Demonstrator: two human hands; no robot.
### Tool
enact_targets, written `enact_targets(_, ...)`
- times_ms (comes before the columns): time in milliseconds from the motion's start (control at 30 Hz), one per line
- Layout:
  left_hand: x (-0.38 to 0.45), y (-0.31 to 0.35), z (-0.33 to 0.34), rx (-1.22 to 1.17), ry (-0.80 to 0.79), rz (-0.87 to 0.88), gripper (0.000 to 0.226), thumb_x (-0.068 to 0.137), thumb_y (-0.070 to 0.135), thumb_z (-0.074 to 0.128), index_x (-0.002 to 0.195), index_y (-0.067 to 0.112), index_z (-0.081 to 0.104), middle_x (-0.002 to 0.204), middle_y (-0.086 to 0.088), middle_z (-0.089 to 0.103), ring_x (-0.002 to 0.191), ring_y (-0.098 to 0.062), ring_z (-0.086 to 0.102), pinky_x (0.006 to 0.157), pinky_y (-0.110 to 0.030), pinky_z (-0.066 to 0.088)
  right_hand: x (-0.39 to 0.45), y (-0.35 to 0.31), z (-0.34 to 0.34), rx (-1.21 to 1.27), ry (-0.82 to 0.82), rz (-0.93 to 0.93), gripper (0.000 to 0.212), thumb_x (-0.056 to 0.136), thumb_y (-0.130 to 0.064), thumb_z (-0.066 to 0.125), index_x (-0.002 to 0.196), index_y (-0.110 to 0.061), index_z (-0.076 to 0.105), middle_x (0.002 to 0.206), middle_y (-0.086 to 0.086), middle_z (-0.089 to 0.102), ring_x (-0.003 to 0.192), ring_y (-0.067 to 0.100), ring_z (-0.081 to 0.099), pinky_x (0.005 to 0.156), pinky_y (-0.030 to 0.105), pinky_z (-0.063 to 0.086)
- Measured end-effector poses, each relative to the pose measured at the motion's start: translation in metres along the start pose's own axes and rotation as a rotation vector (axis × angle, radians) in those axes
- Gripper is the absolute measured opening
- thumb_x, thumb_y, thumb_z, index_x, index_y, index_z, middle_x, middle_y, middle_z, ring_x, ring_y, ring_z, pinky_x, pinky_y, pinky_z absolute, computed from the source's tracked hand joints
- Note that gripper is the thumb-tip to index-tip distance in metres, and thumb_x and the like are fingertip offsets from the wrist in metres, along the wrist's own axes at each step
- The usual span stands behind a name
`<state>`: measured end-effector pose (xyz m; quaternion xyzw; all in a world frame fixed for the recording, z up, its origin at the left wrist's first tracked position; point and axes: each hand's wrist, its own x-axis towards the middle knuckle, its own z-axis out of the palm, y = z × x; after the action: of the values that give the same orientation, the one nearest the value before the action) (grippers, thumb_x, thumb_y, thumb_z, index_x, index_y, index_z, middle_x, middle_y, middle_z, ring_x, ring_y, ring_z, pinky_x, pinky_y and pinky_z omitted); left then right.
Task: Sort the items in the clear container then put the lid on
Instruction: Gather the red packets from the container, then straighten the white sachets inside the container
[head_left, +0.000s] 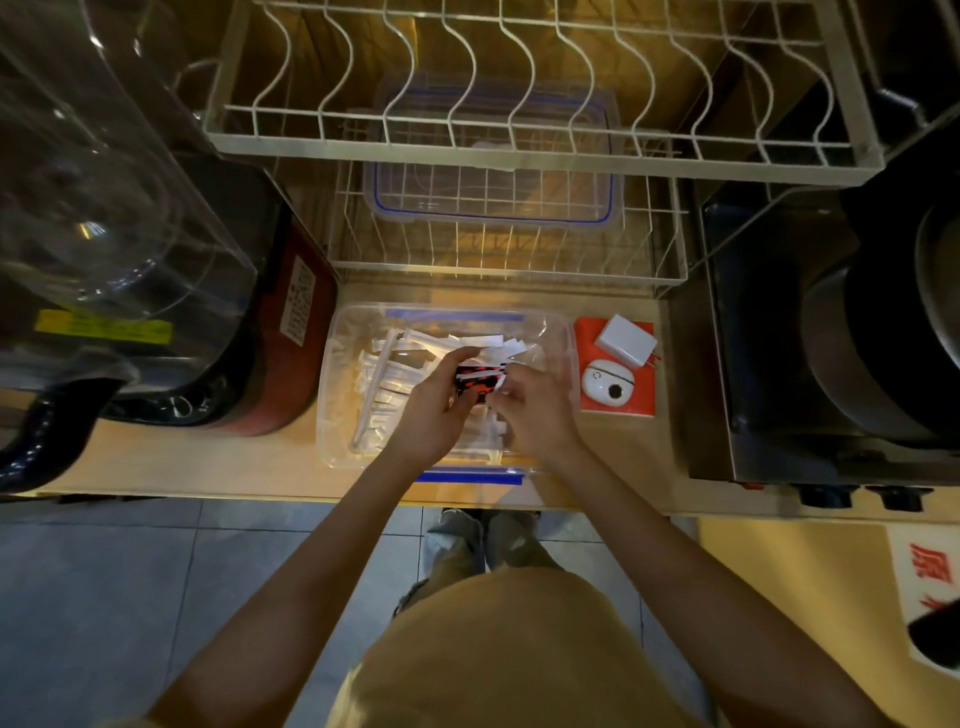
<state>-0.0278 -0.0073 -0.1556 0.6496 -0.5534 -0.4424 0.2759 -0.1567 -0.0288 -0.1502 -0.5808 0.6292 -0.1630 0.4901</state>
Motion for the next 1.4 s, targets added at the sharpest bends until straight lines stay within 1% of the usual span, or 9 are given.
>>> enact_targets(200, 0.013, -0.01, -0.005, 0.332, 0.027, 0.014, 0.034, 0.086, 0.008, 0.058, 0.121, 0.007, 0.057, 0.12, -0.02, 0.056, 0.105, -0.031, 0.057, 0.092, -0.031, 0.042, 0.005, 0.009, 0.011, -0.053, 0.052, -0.004, 0.027, 0.089, -0.006, 0.058, 0.115, -0.008, 0.063, 0.104, 0.012, 0.071, 0.093, 0.022, 0.066, 0.078, 0.026, 0.048)
enact_targets(400, 0.016, -0.013, -0.004, 0.318, 0.032, -0.049, 0.026, 0.085, 0.012, 0.06, 0.11, 0.006, 0.064, 0.104, -0.018, 0.062, 0.084, -0.028, 0.065, 0.076, -0.024, 0.045, 0.008, 0.01, 0.008, -0.083, 0.075, -0.033, 0.027, 0.092, -0.002, 0.05, 0.116, -0.007, 0.061, 0.108, 0.013, 0.069, 0.094, 0.022, 0.064, 0.08, 0.026, 0.048)
enact_targets(600, 0.019, -0.009, -0.001, 0.351, 0.029, -0.057, 0.022, 0.084, 0.015, 0.063, 0.102, 0.003, 0.067, 0.098, -0.019, 0.066, 0.081, -0.027, 0.065, 0.074, -0.028, 0.048, 0.008, 0.003, 0.0, -0.177, 0.009, -0.056, 0.028, 0.097, -0.003, 0.038, 0.115, -0.003, 0.059, 0.099, 0.022, 0.067, 0.077, 0.022, 0.058, 0.065, 0.023, 0.04)
enact_targets(767, 0.021, 0.001, -0.007, 0.246, -0.05, -0.036, 0.015, 0.084, 0.022, 0.064, 0.082, 0.007, 0.065, 0.082, -0.008, 0.065, 0.065, -0.015, 0.062, 0.057, -0.005, 0.037, 0.007, -0.008, -0.029, -0.188, 0.007, -0.056, 0.022, 0.096, -0.004, 0.041, 0.104, -0.002, 0.062, 0.093, 0.015, 0.067, 0.082, 0.023, 0.064, 0.072, 0.018, 0.049)
enact_targets(833, 0.021, 0.006, -0.004, 0.217, -0.117, -0.09, 0.02, 0.084, 0.022, 0.063, 0.068, 0.013, 0.056, 0.07, -0.008, 0.063, 0.056, -0.009, 0.052, 0.05, -0.002, 0.035, 0.005, -0.011, -0.043, -0.144, 0.001, -0.014, 0.02, 0.094, -0.003, 0.044, 0.102, 0.0, 0.062, 0.099, 0.018, 0.069, 0.086, 0.028, 0.067, 0.079, 0.029, 0.054)
enact_targets(900, 0.022, 0.008, 0.001, 0.169, -0.194, -0.194, 0.018, 0.084, 0.022, 0.063, 0.069, 0.011, 0.062, 0.077, -0.014, 0.07, 0.057, -0.01, 0.054, 0.049, -0.002, 0.037, 0.001, -0.009, -0.057, -0.139, 0.037, 0.01, 0.018, 0.093, -0.005, 0.048, 0.102, -0.002, 0.063, 0.101, 0.016, 0.07, 0.085, 0.027, 0.068, 0.079, 0.039, 0.056)
enact_targets(1067, 0.021, 0.012, 0.023, 0.212, -0.363, -0.341, 0.028, 0.082, 0.02, 0.066, 0.099, -0.003, 0.065, 0.088, -0.016, 0.07, 0.059, -0.016, 0.062, 0.045, -0.012, 0.048, -0.012, 0.006, -0.073, -0.243, 0.184, 0.039, 0.013, 0.089, -0.016, 0.057, 0.101, -0.013, 0.062, 0.082, 0.001, 0.062, 0.066, 0.01, 0.056, 0.054, 0.021, 0.044)
enact_targets(1233, 0.025, 0.021, 0.038, 0.261, -0.387, -0.29, 0.032, 0.083, 0.014, 0.065, 0.11, -0.001, 0.06, 0.107, -0.022, 0.068, 0.095, -0.034, 0.067, 0.085, -0.042, 0.055, -0.021, 0.018, -0.063, -0.234, 0.166, 0.059, 0.016, 0.09, -0.013, 0.057, 0.105, -0.017, 0.057, 0.081, -0.005, 0.056, 0.078, 0.014, 0.058, 0.062, 0.021, 0.044)
enact_targets(1400, 0.027, 0.021, 0.044, 0.309, -0.364, -0.27, 0.022, 0.085, 0.014, 0.061, 0.099, -0.004, 0.065, 0.1, -0.024, 0.07, 0.091, -0.033, 0.068, 0.087, -0.038, 0.053, -0.027, 0.009, -0.055, -0.316, 0.186, -0.071, 0.02, 0.09, -0.005, 0.052, 0.107, -0.011, 0.06, 0.1, 0.005, 0.064, 0.09, 0.018, 0.061, 0.076, 0.031, 0.052)
